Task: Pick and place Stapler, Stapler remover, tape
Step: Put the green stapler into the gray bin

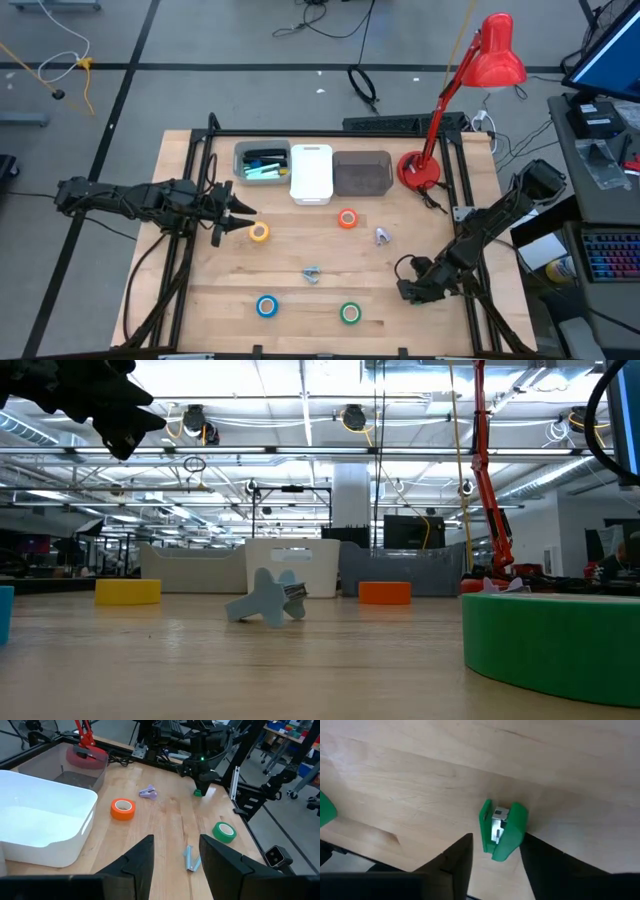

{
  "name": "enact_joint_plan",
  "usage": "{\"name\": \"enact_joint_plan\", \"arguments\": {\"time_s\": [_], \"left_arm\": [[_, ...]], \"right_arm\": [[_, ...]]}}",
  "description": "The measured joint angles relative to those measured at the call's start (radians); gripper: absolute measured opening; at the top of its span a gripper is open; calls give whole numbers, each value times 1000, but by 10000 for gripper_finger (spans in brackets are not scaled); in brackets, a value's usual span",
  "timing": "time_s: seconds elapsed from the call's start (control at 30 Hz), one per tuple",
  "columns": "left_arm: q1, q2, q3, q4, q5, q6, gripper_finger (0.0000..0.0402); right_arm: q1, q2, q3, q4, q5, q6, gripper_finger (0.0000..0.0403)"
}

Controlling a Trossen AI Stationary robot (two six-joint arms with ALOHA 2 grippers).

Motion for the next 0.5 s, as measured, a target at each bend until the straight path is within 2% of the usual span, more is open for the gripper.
{"name": "enact_joint_plan", "arguments": {"time_s": [0.3,0.5], "left_arm": [[0,0,0,0,0,8,159],[0,0,0,1,0,7,159]], "right_arm": [[0,0,-1,-11,5,-7,85],[-9,0,-2,4,30,-19,64]]}}
